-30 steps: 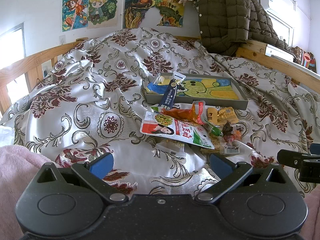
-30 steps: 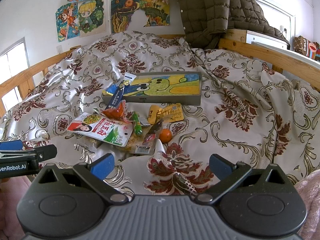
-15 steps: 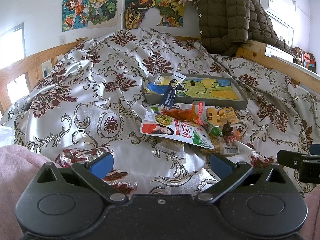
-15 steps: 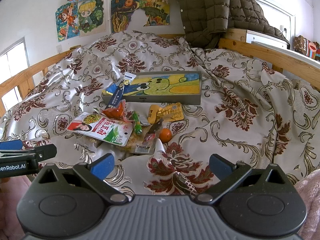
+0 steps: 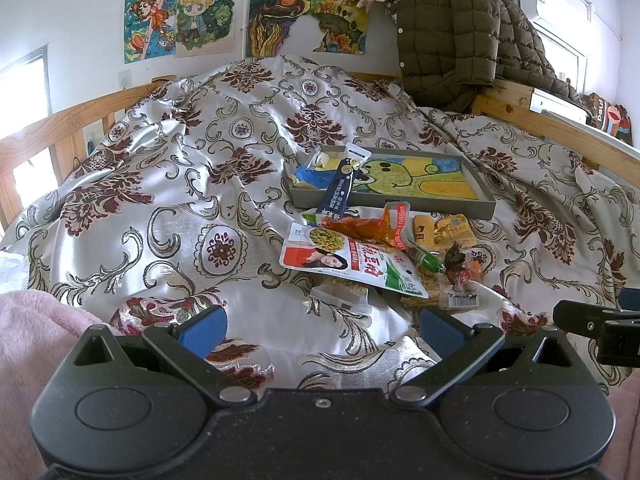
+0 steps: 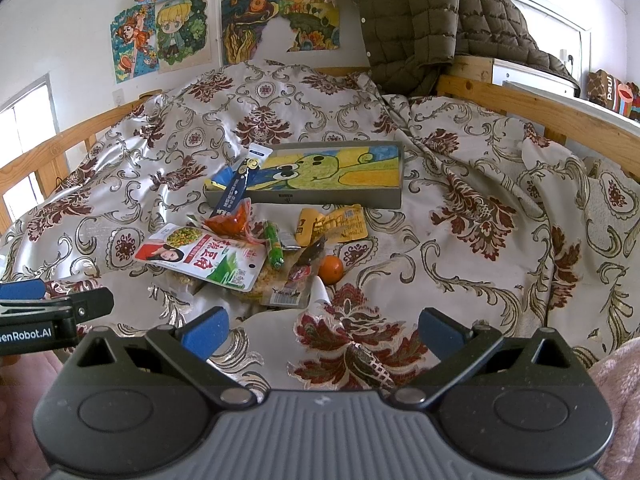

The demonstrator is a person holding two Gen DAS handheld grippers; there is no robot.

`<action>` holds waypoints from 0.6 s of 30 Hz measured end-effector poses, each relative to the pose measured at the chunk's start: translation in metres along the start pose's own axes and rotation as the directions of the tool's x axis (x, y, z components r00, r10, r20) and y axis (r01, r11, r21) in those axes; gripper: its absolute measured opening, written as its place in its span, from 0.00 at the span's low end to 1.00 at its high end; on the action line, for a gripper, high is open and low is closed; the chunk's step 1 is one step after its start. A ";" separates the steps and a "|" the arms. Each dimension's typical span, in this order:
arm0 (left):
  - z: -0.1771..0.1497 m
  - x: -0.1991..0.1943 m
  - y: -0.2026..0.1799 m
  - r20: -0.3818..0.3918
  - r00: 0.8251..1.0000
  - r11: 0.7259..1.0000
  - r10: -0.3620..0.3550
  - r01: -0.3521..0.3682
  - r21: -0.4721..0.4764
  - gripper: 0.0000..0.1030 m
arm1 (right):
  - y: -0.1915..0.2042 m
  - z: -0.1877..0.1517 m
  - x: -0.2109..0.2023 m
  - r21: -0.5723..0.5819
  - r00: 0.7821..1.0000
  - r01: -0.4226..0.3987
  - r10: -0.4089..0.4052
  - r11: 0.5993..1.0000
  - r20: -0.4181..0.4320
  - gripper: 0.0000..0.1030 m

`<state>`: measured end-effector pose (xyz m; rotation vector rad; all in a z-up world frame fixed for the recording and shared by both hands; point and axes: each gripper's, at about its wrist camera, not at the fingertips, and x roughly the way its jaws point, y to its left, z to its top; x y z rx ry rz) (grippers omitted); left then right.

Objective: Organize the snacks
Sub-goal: 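Move left tool to the red-white packet while right tool approaches the clear wrapped snack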

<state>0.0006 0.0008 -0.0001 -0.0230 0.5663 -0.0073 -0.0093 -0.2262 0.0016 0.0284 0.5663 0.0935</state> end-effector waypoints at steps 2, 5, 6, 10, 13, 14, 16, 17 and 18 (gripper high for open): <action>0.000 0.000 0.000 0.000 1.000 1.000 -0.002 0.002 -0.002 0.99 | 0.001 -0.001 0.000 0.002 1.000 0.001 -0.001 1.000 -0.003 1.00; -0.001 0.000 0.000 0.002 1.000 1.000 -0.004 0.004 -0.008 0.99 | 0.000 -0.002 0.005 0.012 1.000 0.003 -0.003 1.000 -0.017 1.00; -0.001 0.000 0.000 0.002 1.000 1.000 -0.006 0.006 -0.012 0.99 | -0.001 -0.001 0.005 0.020 1.000 0.007 -0.006 1.000 -0.019 1.00; 0.004 0.002 0.001 -0.005 1.000 0.999 -0.005 0.005 -0.040 0.99 | -0.005 -0.005 0.009 0.061 0.999 0.001 0.001 0.998 -0.034 1.00; 0.010 0.005 0.008 -0.016 1.000 0.996 -0.021 0.020 -0.083 0.99 | -0.011 0.001 0.009 0.087 0.999 -0.003 0.006 0.996 -0.032 1.00; 0.011 0.007 0.009 -0.020 1.000 0.996 -0.023 0.021 -0.092 0.99 | -0.013 0.004 0.009 0.093 0.999 -0.008 0.011 0.996 -0.036 1.00; 0.015 0.009 0.011 -0.029 0.999 0.994 -0.031 0.027 -0.106 0.99 | -0.016 0.007 0.011 0.106 0.999 -0.023 0.028 0.994 -0.039 1.00; 0.017 0.011 0.011 -0.034 0.999 0.993 -0.042 0.038 -0.109 0.99 | -0.017 0.008 0.012 0.109 0.999 -0.034 0.038 0.993 -0.034 1.00; 0.019 0.013 0.013 -0.037 0.998 0.993 -0.058 0.054 -0.110 0.99 | -0.018 0.011 0.014 0.109 0.999 -0.041 0.044 0.993 -0.029 1.00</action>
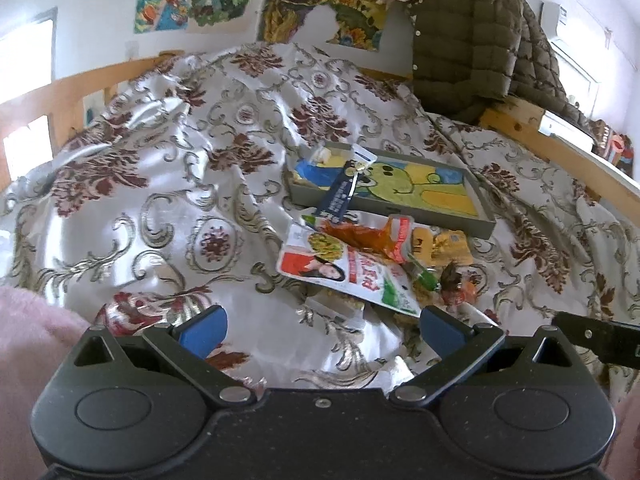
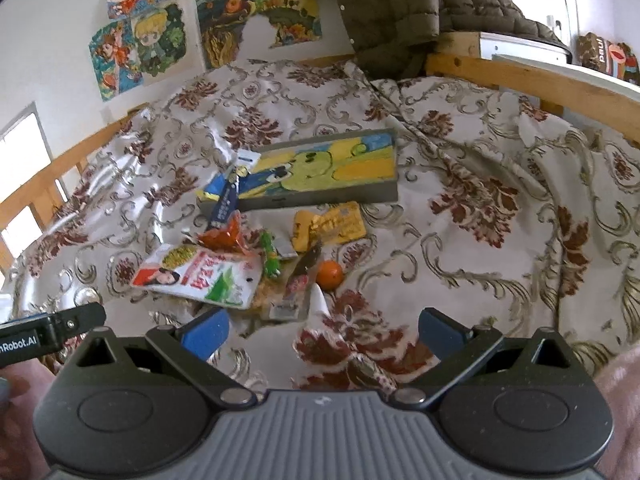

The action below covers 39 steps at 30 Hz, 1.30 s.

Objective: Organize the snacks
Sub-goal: 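Move left tool to the red-white packet while right tool approaches the clear wrapped snack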

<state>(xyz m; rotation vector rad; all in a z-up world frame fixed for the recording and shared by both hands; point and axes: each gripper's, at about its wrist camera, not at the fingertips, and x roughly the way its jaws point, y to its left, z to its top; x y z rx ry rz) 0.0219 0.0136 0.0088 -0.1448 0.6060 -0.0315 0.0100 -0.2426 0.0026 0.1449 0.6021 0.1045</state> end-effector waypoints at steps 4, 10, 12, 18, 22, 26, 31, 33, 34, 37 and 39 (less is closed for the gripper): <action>0.009 0.010 0.003 -0.022 0.999 1.000 -0.027 0.027 -0.001 0.99 | -0.003 0.012 0.012 0.001 1.000 -0.001 0.001 1.000 0.014 1.00; 0.028 0.030 0.004 -0.053 0.998 0.998 -0.035 0.037 0.046 0.99 | -0.010 0.029 0.035 0.002 1.000 -0.021 0.021 1.000 0.006 1.00; 0.034 0.038 0.005 -0.060 0.998 0.997 -0.036 0.041 0.069 0.99 | -0.014 0.034 0.043 -0.001 1.000 -0.026 0.026 1.000 0.010 1.00; 0.050 0.063 0.006 -0.097 0.994 0.988 -0.044 0.058 0.141 0.99 | -0.032 0.046 0.070 0.048 0.995 -0.095 0.094 0.994 0.028 1.00; 0.059 0.084 0.007 -0.143 0.987 0.980 -0.071 0.096 0.174 0.99 | -0.032 0.051 0.092 -0.010 0.994 -0.109 0.109 0.994 -0.007 1.00; 0.063 0.105 0.007 -0.193 0.977 0.972 -0.092 0.130 0.194 0.99 | -0.025 0.048 0.109 -0.060 0.991 -0.124 0.121 0.990 -0.051 1.00; 0.056 0.127 0.013 -0.278 0.955 0.983 -0.101 0.140 0.122 0.99 | -0.019 0.045 0.119 -0.088 0.986 -0.145 0.137 0.986 -0.091 1.00; 0.054 0.130 0.018 -0.290 0.951 0.989 -0.104 0.131 0.074 0.99 | -0.019 0.044 0.124 -0.088 0.980 -0.171 0.160 0.981 -0.114 1.00; 0.053 0.131 0.020 -0.293 0.950 0.991 -0.107 0.126 0.046 0.99 | -0.018 0.044 0.126 -0.089 0.977 -0.181 0.169 0.979 -0.128 1.00; 0.048 0.131 0.024 -0.304 0.944 0.991 -0.131 0.121 -0.052 0.99 | -0.013 0.043 0.131 -0.102 0.969 -0.210 0.193 0.972 -0.156 1.00; 0.041 0.134 0.022 -0.323 0.932 0.985 -0.163 0.136 -0.106 0.99 | -0.007 0.043 0.132 -0.128 0.963 -0.235 0.213 0.964 -0.162 1.00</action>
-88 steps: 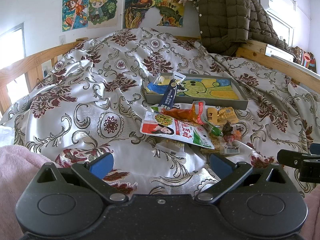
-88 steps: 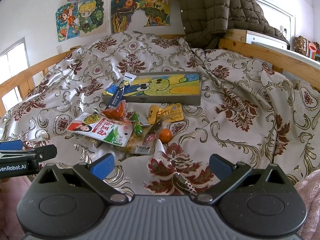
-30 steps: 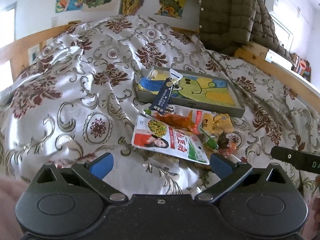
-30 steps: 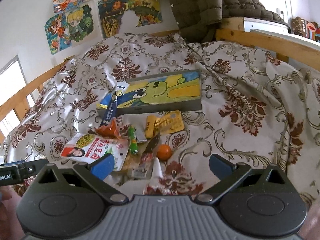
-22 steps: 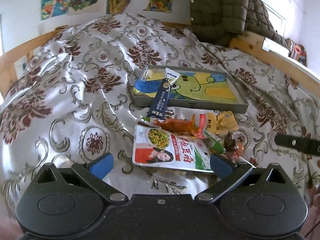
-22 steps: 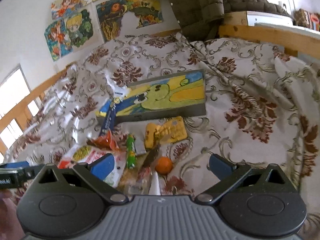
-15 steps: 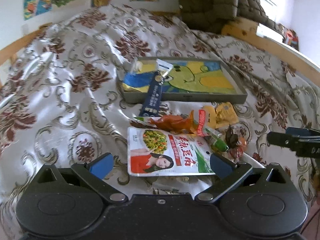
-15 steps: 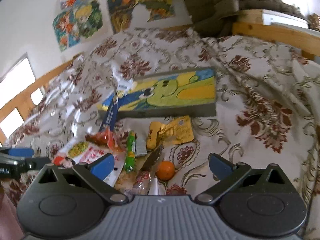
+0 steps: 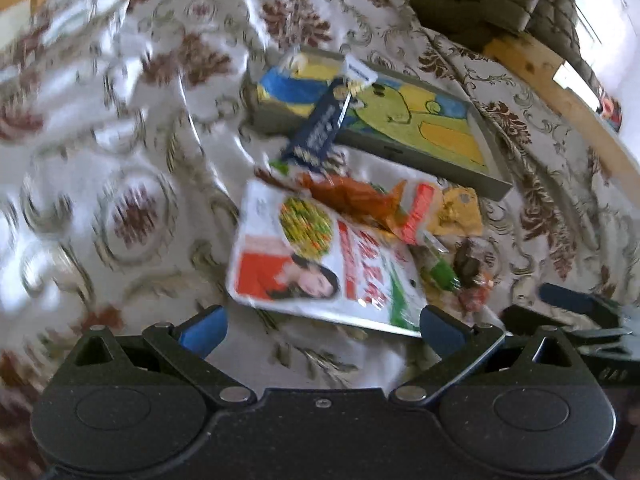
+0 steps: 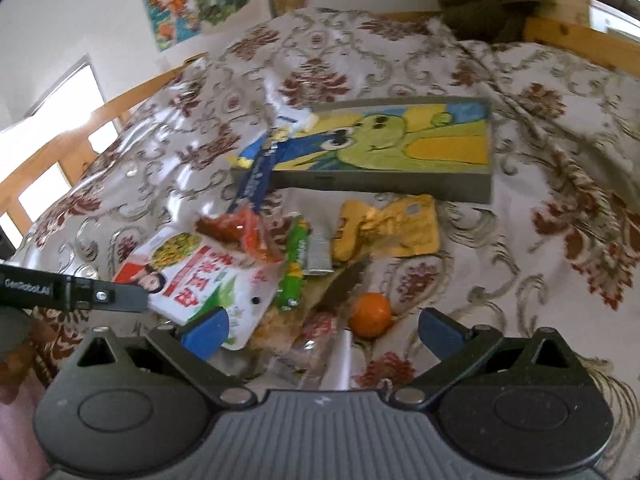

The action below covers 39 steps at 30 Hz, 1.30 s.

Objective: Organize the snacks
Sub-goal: 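Move left tool to the red-white packet while right tool approaches the clear wrapped snack, then close left tool on the red-white packet while right tool grasps the clear wrapped snack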

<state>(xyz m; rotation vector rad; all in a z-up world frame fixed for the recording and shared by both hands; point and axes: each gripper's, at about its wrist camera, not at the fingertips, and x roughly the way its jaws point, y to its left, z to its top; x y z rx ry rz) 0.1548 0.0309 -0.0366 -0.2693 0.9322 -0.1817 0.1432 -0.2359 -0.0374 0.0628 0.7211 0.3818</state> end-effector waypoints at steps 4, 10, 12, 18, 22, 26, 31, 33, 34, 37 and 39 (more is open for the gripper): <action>-0.005 0.011 -0.005 -0.018 0.999 0.999 -0.032 0.031 -0.031 0.98 | 0.011 -0.002 0.006 -0.059 1.000 -0.016 0.014 0.998 -0.026 1.00; -0.006 0.023 0.005 0.022 0.998 0.983 -0.054 0.057 -0.174 0.93 | 0.009 -0.002 0.018 -0.031 0.997 -0.041 0.039 0.999 -0.070 1.00; -0.009 0.024 0.006 0.049 0.997 0.973 -0.067 0.076 -0.216 0.92 | 0.007 -0.001 0.020 -0.016 0.997 -0.042 0.041 0.999 -0.072 0.98; -0.010 0.020 0.002 0.105 0.990 0.975 -0.093 0.112 -0.193 0.75 | 0.006 -0.002 0.028 0.009 0.993 -0.065 0.066 0.998 -0.101 0.77; -0.010 0.014 0.001 0.158 0.983 0.977 -0.096 0.124 -0.173 0.62 | 0.007 -0.002 0.026 0.012 0.994 -0.066 0.066 0.998 -0.088 0.63; -0.009 0.006 0.000 0.216 0.971 0.980 -0.103 0.136 -0.143 0.47 | 0.007 -0.002 0.022 0.019 0.996 -0.060 0.061 0.998 -0.057 0.54; -0.009 -0.003 -0.012 0.281 0.955 0.992 -0.095 0.114 -0.052 0.43 | 0.005 0.001 0.019 0.026 0.998 -0.060 0.061 0.998 -0.029 0.48; -0.009 -0.002 -0.014 0.280 0.954 0.993 -0.103 0.116 -0.032 0.43 | 0.005 0.001 0.020 0.028 0.998 -0.061 0.061 0.998 -0.030 0.47; -0.009 -0.001 -0.014 0.281 0.954 0.992 -0.104 0.118 -0.033 0.43 | 0.005 0.001 0.019 0.029 0.998 -0.061 0.062 0.998 -0.028 0.47; -0.005 0.006 -0.013 0.277 0.955 0.991 -0.108 0.126 -0.048 0.43 | 0.006 0.001 0.020 0.039 0.997 -0.070 0.071 0.997 -0.017 0.47; -0.003 0.014 -0.013 0.266 0.957 0.988 -0.114 0.137 -0.069 0.43 | 0.006 0.004 0.025 0.046 0.997 -0.078 0.079 0.996 -0.013 0.47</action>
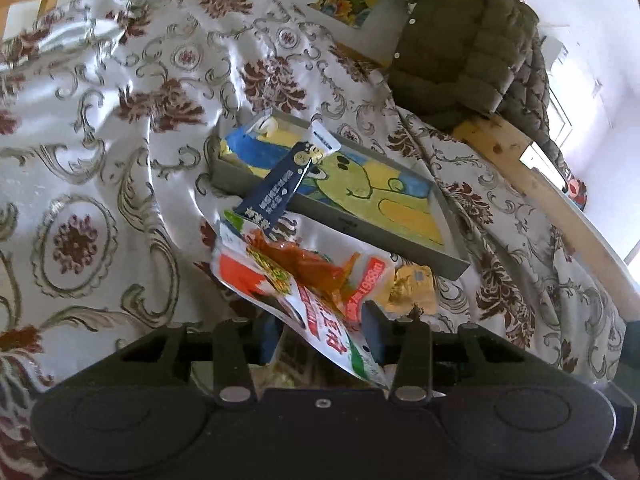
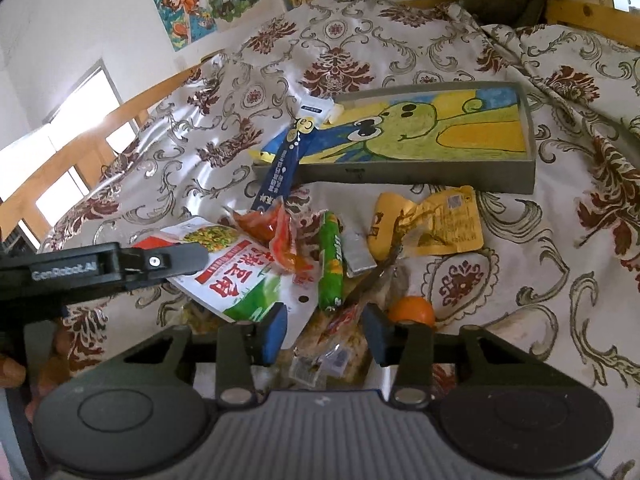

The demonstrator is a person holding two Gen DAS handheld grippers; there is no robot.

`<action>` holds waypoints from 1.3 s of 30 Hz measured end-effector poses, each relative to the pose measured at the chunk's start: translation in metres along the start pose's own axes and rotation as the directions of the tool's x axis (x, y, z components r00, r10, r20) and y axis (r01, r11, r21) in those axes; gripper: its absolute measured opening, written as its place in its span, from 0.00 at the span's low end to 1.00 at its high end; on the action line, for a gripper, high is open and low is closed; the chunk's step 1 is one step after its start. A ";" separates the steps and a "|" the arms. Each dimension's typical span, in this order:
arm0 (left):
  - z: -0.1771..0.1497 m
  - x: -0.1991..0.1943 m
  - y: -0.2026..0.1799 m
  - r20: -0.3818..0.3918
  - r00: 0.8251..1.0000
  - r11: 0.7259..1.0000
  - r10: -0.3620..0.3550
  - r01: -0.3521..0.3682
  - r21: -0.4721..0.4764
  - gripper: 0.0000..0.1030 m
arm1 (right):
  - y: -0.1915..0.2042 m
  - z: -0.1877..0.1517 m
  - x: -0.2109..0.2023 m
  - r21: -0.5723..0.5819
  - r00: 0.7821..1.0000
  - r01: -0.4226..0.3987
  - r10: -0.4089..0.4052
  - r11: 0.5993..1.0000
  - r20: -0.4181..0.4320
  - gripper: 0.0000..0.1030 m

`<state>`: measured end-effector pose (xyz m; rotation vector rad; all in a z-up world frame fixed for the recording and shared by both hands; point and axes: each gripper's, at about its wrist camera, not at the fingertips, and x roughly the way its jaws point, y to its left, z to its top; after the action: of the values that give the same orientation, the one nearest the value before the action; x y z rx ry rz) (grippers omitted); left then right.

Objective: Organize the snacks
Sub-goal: 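Close left tool on the red-white packet while right tool grasps the clear wrapped snack, then lift the red-white packet with left tool while right tool carries its snack over the tray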

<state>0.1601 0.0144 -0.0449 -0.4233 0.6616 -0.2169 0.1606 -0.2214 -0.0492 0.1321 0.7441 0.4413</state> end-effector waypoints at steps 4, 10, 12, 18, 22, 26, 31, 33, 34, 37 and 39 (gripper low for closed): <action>0.001 0.013 0.003 -0.022 1.000 1.000 0.002 -0.003 -0.026 0.43 | -0.002 0.003 0.014 0.020 1.000 -0.009 0.009 1.000 -0.014 0.46; 0.005 0.029 0.014 -0.036 0.999 0.996 0.030 -0.033 -0.084 0.45 | -0.008 0.002 0.021 0.050 1.000 0.003 -0.001 0.999 -0.031 0.40; 0.006 0.034 0.019 -0.049 0.998 0.993 0.034 -0.039 -0.112 0.45 | -0.010 0.002 0.023 0.065 0.999 0.012 -0.010 0.998 -0.038 0.36; 0.006 0.041 0.025 -0.081 0.995 0.988 0.055 -0.066 -0.139 0.37 | -0.014 0.002 0.027 0.087 0.998 0.026 -0.021 0.996 -0.051 0.29; 0.008 0.038 0.025 -0.075 0.996 0.990 0.046 -0.056 -0.132 0.28 | -0.011 0.003 0.024 0.081 0.999 0.024 -0.020 0.996 -0.050 0.28; 0.008 0.035 0.020 -0.058 0.998 0.993 0.023 -0.030 -0.112 0.19 | -0.012 0.003 0.024 0.089 0.998 -0.003 0.009 0.996 -0.068 0.30; 0.008 0.033 0.015 -0.048 0.999 0.996 0.016 -0.020 -0.082 0.16 | -0.002 0.001 0.028 0.025 0.996 -0.008 0.010 1.000 -0.089 0.36; 0.008 0.032 0.015 -0.050 0.999 0.996 0.007 -0.012 -0.088 0.14 | 0.003 -0.001 0.028 -0.011 0.995 0.019 -0.019 1.000 -0.095 0.28; 0.008 0.031 0.015 -0.049 0.999 0.996 0.002 -0.006 -0.092 0.14 | 0.005 -0.001 0.027 -0.031 0.995 0.026 -0.029 0.999 -0.097 0.27; 0.009 0.027 0.014 -0.047 0.999 0.995 -0.015 0.010 -0.098 0.11 | 0.014 -0.001 0.021 -0.084 0.994 0.060 -0.067 0.995 -0.084 0.21; 0.008 0.024 0.012 -0.044 0.999 0.995 -0.024 0.020 -0.097 0.09 | 0.018 -0.002 0.016 -0.103 0.994 0.076 -0.084 0.992 -0.074 0.15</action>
<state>0.1844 0.0205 -0.0574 -0.5197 0.7138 -0.2167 0.1639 -0.1977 -0.0556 -0.0087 0.7999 0.4084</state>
